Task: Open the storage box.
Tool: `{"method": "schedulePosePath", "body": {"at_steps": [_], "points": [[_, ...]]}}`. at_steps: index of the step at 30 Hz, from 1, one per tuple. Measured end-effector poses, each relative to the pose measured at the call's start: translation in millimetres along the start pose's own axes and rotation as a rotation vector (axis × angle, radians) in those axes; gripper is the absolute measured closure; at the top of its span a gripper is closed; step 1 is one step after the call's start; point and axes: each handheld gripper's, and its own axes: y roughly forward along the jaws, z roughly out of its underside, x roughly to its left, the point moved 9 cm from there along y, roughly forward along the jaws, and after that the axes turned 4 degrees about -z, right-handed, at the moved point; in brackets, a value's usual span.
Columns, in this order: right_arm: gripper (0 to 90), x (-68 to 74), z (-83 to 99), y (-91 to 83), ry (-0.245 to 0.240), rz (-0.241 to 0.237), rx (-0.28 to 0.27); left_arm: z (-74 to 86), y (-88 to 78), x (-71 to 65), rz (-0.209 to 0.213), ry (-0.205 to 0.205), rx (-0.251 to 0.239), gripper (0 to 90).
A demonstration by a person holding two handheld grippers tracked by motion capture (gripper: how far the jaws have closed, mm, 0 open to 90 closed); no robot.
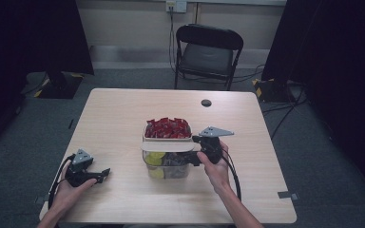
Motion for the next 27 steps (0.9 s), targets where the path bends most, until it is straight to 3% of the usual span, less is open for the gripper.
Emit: {"method": "schedulePosePath", "body": {"at_steps": [3,11,27], "points": [[12.4,-2.0,-1.4,1.1,0.021,-0.012,-0.012,0.0,0.0,0.0,0.0,0.0,0.0,14.2],[13.1,-4.5,-3.0,1.8,0.022,-0.017,-0.008,0.0,0.0,0.1,-0.001,0.001,0.0,14.2],[15.7,-9.1,-27.1,-0.3,0.014,-0.031,-0.055,0.0,-0.1,0.3,-0.002,0.003,0.0,14.2]]}}
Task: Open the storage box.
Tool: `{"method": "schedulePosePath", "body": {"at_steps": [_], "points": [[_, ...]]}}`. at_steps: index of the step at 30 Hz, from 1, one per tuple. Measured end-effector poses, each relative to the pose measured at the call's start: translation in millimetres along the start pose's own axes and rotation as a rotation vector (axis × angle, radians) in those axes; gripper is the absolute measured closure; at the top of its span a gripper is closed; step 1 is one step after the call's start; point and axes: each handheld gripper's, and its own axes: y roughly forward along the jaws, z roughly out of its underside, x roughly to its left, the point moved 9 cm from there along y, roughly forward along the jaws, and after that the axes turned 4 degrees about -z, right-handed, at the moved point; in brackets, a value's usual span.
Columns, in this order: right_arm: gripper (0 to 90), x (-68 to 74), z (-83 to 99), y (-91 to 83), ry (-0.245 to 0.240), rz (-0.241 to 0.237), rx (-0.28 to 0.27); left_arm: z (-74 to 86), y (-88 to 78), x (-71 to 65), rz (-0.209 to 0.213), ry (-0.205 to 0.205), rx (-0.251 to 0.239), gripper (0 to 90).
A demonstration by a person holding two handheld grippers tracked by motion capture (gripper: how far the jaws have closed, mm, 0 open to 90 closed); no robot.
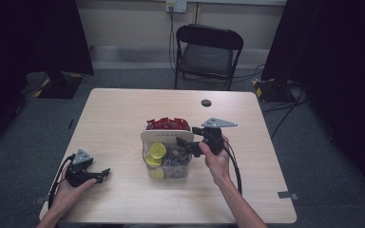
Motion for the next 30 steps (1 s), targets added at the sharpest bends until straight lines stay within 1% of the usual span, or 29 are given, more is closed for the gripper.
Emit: {"method": "schedulePosePath", "body": {"at_steps": [4,5,9,10,11,12,13,14,15,19,20,22,23,24,25,26,27,28,29,30], "points": [[15.8,-1.1,-3.4,0.8,0.0,0.002,-0.007,0.0,0.1,-0.4,0.002,-0.004,0.0,14.2],[15.9,-1.3,-4.0,1.1,0.003,0.0,-0.006,0.0,0.0,0.0,0.0,0.001,0.0,14.2],[17.7,-4.2,-5.8,2.2,0.013,0.007,-0.016,0.0,0.1,-0.4,0.002,-0.004,0.0,14.2],[17.9,-8.0,-5.2,3.4,0.014,0.014,-0.011,0.0,0.1,-0.3,0.002,-0.003,0.0,14.2],[17.9,-8.0,-5.2,3.4,0.014,0.014,-0.011,0.0,0.1,-0.3,0.002,-0.003,0.0,14.2],[17.8,-12.8,-4.3,4.4,0.028,0.026,-0.01,0.1,0.1,-0.4,0.002,-0.003,0.0,14.2],[17.8,-12.8,-4.3,4.4,0.028,0.026,-0.01,0.0,0.1,-0.4,0.002,-0.004,0.0,14.2],[15.4,-15.9,-2.7,4.9,0.038,0.026,-0.009,0.1,-0.1,0.3,0.002,0.003,0.0,14.2],[14.9,-16.5,-1.8,4.6,0.044,0.026,-0.009,0.2,-0.4,0.7,0.002,0.004,0.001,14.5],[14.0,-17.0,-1.5,5.5,0.038,0.027,-0.008,0.2,-0.3,0.7,0.001,0.004,0.001,14.7],[18.4,-14.9,-1.2,7.4,0.042,0.009,0.001,0.2,-0.3,0.7,0.003,0.005,0.001,14.7],[19.8,-13.1,-1.0,8.1,0.033,0.007,0.004,0.1,-0.3,0.6,0.002,0.003,0.0,14.8],[19.6,-12.0,-0.7,8.7,0.027,0.017,0.009,-0.1,-0.4,0.7,0.002,0.001,-0.002,14.9],[19.5,-11.3,-1.2,8.5,0.028,0.022,0.006,-0.3,-1.0,0.4,0.004,0.001,0.003,16.8],[19.5,-11.3,-1.2,8.5,0.028,0.022,0.006,-0.3,-1.0,0.4,0.004,0.001,0.003,17.5],[19.2,-11.6,-1.8,8.7,0.038,0.016,0.0,-1.1,-1.5,-2.7,0.016,0.008,0.013,18.1],[19.2,-11.6,-1.8,8.7,0.038,0.016,0.0,-1.1,-1.5,-2.7,0.016,0.008,0.013,18.8],[19.1,-11.6,-1.7,8.8,0.043,0.015,-0.001,-1.9,-1.4,-5.4,0.026,0.008,0.016,18.8],[19.2,-11.5,-1.6,8.8,0.045,0.015,-0.002,-2.4,-1.7,-7.0,0.029,0.028,0.025,19.5],[19.5,-11.3,-0.8,8.7,0.046,0.02,-0.004,-6.0,-2.9,-12.8,0.048,0.037,0.015,19.4]]}}
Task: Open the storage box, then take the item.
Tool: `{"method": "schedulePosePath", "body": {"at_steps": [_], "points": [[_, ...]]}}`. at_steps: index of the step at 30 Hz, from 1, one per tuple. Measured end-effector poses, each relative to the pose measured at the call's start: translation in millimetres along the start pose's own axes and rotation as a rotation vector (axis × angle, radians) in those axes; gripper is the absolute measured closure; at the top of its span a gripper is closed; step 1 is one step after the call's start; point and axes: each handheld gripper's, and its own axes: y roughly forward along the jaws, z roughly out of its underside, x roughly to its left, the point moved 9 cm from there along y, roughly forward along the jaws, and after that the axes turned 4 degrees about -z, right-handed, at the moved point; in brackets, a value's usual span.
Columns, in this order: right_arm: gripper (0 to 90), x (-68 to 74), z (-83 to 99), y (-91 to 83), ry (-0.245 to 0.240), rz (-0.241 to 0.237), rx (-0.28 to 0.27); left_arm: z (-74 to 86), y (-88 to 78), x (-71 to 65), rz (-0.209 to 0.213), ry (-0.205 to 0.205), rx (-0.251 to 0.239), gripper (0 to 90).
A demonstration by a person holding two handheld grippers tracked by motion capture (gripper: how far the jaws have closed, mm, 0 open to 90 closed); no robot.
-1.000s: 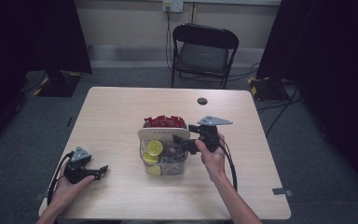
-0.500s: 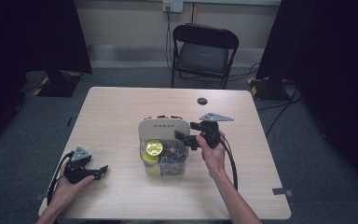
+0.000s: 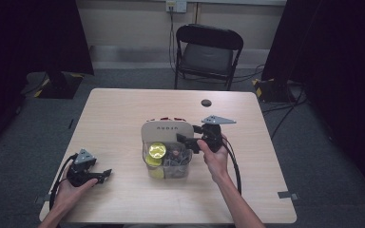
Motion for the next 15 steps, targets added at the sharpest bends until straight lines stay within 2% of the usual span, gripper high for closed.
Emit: {"method": "schedulePosePath", "body": {"at_steps": [3,8,11,14,15], "points": [[19.5,0.0,1.1,-0.1,0.001,0.004,0.001,-4.9,-3.6,-3.8,0.007,0.007,-0.015,19.4],[19.0,-0.1,0.6,0.3,0.004,0.0,0.002,-18.8,-13.8,-8.2,0.049,-0.038,-0.081,21.6],[18.4,-0.4,0.1,0.9,0.004,-0.004,0.003,-21.3,-15.5,-11.0,0.063,-0.036,-0.084,22.4],[17.9,-0.3,-1.1,1.3,0.004,-0.006,0.005,-26.6,-18.0,-17.7,0.093,-0.035,-0.104,23.2],[17.9,-0.2,-1.1,1.3,0.005,-0.006,0.004,-30.5,-20.8,-23.3,0.122,-0.036,-0.126,24.3]]}}
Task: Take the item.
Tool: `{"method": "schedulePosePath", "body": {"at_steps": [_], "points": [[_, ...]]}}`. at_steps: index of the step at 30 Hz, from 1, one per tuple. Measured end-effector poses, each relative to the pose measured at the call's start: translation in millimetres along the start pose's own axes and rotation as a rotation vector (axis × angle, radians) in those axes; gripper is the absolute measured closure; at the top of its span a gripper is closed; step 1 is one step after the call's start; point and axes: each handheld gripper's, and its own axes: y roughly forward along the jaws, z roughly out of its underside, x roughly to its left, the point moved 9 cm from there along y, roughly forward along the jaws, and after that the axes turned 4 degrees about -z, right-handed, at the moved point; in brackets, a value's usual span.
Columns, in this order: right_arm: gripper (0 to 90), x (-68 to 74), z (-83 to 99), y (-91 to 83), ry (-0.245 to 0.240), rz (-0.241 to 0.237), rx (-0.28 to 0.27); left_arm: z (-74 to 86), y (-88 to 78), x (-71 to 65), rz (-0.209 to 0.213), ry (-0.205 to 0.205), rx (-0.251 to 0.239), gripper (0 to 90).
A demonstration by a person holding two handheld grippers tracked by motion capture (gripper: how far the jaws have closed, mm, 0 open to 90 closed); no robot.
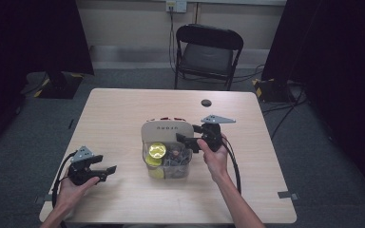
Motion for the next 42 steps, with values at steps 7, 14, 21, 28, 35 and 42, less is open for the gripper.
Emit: {"method": "schedulePosePath", "body": {"at_steps": [7,14,21,28,35,42], "points": [[17.3,0.1,1.3,0.6,-0.002,0.005,0.002,-12.2,-1.9,-18.4,0.037,0.036,-0.023,24.6],[17.1,0.2,1.3,0.7,-0.003,0.008,0.003,-17.1,-1.8,-27.6,0.044,0.045,-0.003,25.1],[16.5,0.2,1.4,1.3,0.0,0.006,0.004,-37.4,-8.7,-39.8,0.082,0.041,-0.057,26.6],[15.0,0.0,1.7,2.8,0.001,0.004,0.006,-60.3,-10.9,-56.6,0.102,0.062,-0.107,31.7],[14.8,-0.2,2.1,3.3,0.001,0.002,0.01,-86.3,-11.2,-74.2,0.138,0.086,-0.163,34.8],[16.2,-0.3,0.7,1.4,0.002,-0.002,0.007,-101.9,-4.1,-93.9,0.185,0.118,-0.17,35.8]]}}
